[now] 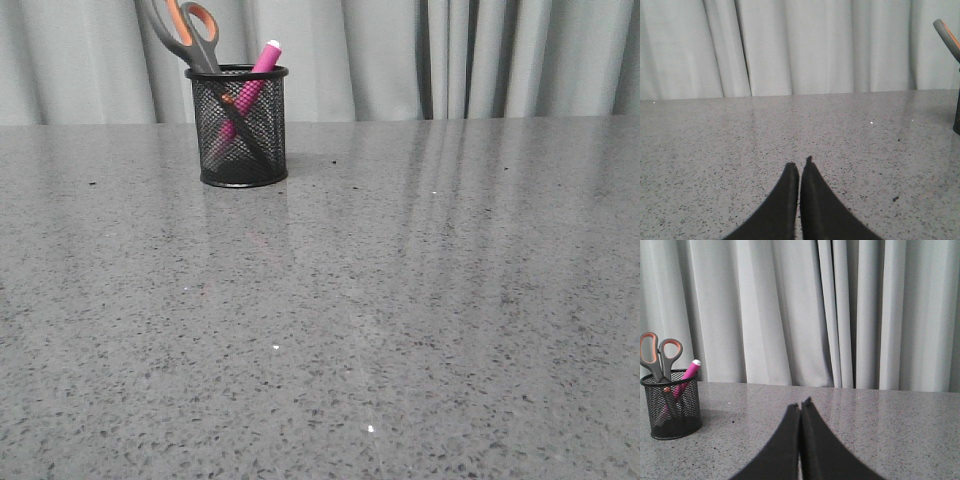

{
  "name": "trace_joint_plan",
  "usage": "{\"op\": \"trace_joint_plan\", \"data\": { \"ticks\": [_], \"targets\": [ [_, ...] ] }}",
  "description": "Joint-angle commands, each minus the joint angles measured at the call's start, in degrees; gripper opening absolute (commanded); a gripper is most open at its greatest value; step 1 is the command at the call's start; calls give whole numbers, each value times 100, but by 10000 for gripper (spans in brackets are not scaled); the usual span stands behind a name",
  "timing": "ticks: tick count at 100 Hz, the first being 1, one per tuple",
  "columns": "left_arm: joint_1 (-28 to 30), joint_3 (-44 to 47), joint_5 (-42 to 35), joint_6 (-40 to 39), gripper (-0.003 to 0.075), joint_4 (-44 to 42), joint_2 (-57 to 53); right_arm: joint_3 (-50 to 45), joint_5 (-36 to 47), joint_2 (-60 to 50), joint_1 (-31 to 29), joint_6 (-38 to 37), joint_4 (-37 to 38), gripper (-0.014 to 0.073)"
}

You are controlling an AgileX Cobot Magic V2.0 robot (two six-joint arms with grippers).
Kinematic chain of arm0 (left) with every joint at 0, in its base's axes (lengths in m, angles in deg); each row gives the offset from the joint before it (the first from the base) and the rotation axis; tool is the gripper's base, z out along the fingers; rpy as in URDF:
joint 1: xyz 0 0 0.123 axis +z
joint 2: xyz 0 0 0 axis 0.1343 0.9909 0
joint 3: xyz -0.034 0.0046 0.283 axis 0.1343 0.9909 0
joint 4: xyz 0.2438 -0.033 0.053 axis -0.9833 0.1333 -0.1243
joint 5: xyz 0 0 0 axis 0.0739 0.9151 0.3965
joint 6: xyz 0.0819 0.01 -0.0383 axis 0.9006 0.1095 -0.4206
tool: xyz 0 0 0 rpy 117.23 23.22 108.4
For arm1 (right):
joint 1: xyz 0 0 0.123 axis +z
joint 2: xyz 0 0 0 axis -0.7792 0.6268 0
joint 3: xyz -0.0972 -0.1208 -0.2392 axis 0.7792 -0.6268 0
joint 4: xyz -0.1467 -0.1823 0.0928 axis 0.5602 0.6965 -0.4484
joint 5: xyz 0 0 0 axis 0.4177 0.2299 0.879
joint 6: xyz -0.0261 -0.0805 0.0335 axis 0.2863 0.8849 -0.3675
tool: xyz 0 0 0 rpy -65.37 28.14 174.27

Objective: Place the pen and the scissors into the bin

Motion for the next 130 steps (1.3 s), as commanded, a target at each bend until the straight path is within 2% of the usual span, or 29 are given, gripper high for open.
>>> {"op": "trace_joint_plan", "data": {
  "ticks": [1, 73, 87, 94, 102, 118, 130],
  "targets": [
    [-25, 250, -388, -64, -19, 7, -187, 141, 458, 0, -44, 45, 73, -73],
    [-142, 250, -388, -64, -19, 7, -187, 137, 359, -288, -44, 178, 17, -73],
    [-142, 250, -388, -64, -19, 7, -187, 128, -645, -744, -163, 437, -42, -73],
    [-142, 250, -388, -64, -19, 7, -187, 128, -1402, -966, -444, 437, 4, -73],
    [-142, 250, -388, -64, -19, 7, -187, 128, -2118, -1247, -861, 437, 395, -73],
    [-142, 250, -388, -64, -19, 15, -187, 44, -2860, -2032, -1561, 119, 1078, -73],
    [-142, 250, -388, -64, -19, 15, -187, -269, -3146, -2578, -1803, -369, 1462, -73]
  ]
}}
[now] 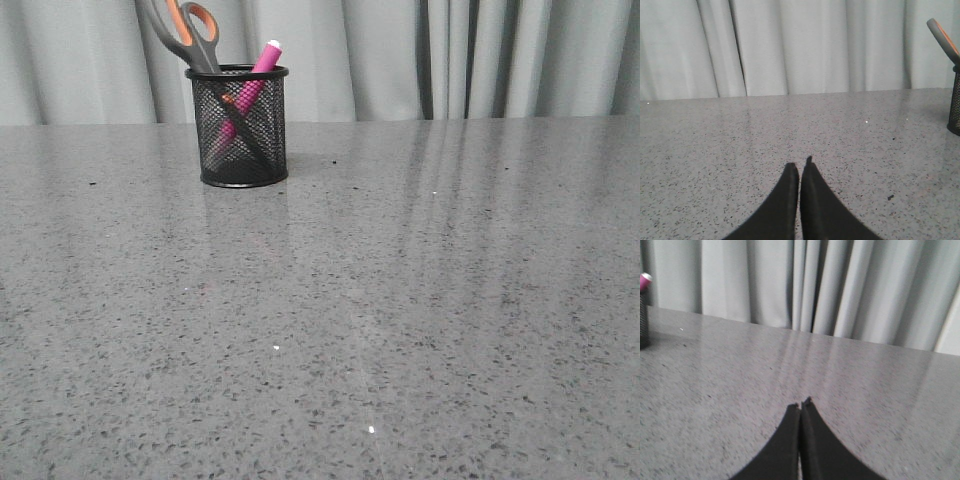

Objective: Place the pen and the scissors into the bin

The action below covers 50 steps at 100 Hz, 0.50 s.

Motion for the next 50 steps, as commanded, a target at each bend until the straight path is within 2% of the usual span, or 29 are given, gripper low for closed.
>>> {"op": "trace_joint_plan", "data": {
  "ticks": [1, 19, 50],
  "targets": [
    [-46, 250, -401, -64, -19, 27, -187, -72, 94, -344, -179, -330, 337, -73],
    [-46, 250, -401, -64, -19, 27, -187, -106, -970, -1083, -196, -415, 380, -73],
    [-46, 250, -401, -64, -19, 27, -179, -117, -1285, -1185, -196, -415, 393, -73]
  ]
}}
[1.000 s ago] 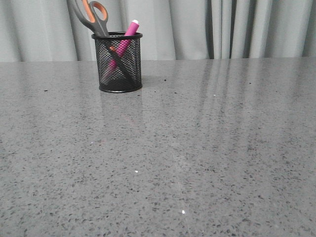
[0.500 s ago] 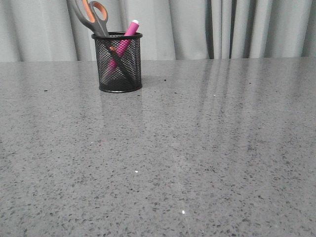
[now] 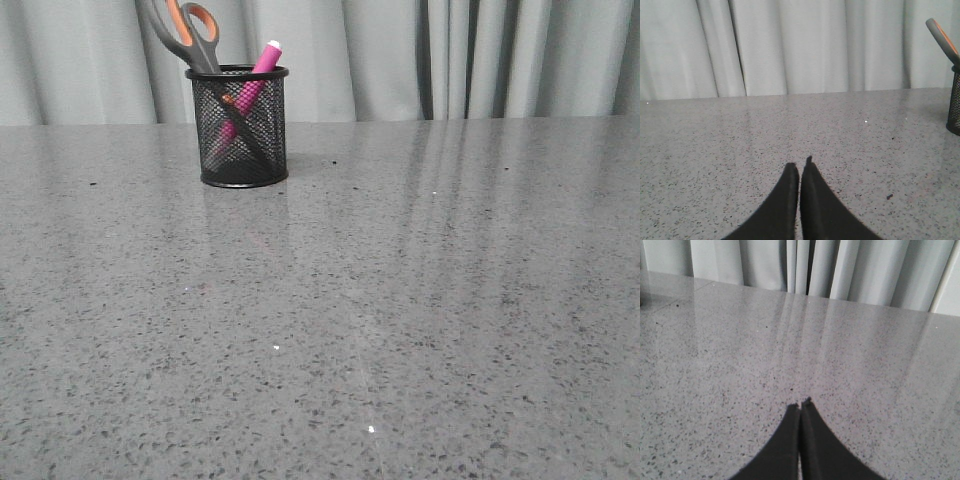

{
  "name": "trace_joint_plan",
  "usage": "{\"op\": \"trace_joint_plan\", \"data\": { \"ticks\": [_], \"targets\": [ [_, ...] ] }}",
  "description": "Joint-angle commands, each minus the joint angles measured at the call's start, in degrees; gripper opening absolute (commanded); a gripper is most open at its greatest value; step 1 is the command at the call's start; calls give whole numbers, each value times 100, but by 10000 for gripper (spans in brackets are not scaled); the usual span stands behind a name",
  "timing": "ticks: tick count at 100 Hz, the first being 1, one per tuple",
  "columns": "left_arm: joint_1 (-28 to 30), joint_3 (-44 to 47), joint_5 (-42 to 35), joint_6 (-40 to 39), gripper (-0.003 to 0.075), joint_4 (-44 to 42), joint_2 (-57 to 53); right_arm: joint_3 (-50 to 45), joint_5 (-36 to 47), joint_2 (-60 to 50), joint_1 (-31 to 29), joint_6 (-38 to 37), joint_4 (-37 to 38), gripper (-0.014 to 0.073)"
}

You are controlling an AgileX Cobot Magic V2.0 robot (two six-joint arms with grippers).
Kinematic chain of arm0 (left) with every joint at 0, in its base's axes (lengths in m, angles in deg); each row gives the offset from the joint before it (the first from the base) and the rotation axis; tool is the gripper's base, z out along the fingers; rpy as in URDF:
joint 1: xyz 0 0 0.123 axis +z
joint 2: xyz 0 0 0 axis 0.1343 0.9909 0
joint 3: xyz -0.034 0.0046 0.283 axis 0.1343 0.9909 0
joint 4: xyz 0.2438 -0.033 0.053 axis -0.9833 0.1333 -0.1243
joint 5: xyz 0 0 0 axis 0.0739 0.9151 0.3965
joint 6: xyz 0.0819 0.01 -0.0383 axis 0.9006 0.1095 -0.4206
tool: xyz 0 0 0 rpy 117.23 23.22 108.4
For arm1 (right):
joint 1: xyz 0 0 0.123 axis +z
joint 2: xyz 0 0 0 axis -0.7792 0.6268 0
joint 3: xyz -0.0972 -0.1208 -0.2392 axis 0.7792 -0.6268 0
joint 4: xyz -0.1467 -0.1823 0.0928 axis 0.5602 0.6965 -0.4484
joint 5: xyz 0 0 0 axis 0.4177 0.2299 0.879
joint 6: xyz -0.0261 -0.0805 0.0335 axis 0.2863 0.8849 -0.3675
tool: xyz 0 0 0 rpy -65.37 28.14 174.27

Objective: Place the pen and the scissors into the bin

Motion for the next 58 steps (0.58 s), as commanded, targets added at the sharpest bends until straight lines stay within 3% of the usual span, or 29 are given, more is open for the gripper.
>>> {"op": "trace_joint_plan", "data": {
  "ticks": [1, 58],
  "targets": [
    [-46, 250, -414, -64, -19, 27, -179, -90, 428, -112, -36, -10, 63, -73],
    [-46, 250, -414, -64, -19, 27, -179, -90, 477, -112, -36, -10, 63, -73]
  ]
}}
